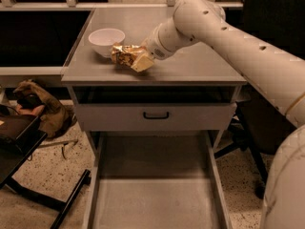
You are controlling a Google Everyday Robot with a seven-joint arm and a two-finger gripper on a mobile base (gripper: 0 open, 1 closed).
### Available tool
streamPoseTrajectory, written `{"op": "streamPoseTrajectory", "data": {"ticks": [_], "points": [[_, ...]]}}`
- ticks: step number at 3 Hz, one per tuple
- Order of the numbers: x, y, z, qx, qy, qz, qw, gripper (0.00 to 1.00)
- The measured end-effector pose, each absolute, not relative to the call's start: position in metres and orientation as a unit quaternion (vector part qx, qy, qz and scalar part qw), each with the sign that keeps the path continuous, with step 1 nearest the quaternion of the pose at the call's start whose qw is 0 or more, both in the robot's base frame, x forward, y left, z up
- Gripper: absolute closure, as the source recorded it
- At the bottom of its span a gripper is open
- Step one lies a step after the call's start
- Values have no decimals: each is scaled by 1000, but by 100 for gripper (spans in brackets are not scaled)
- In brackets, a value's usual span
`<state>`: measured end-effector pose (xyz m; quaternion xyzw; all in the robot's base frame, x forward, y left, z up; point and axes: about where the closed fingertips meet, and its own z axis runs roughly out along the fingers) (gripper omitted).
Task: Pick orange can from middle drawer and place on counter
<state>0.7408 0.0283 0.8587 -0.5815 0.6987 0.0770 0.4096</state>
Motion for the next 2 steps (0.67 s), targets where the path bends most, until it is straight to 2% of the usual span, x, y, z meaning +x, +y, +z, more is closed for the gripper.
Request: {"op": "streamPoseTrajectory", "data": {"ticks": [2], "points": [[749,22,854,-590,717,41,369,100]]}}
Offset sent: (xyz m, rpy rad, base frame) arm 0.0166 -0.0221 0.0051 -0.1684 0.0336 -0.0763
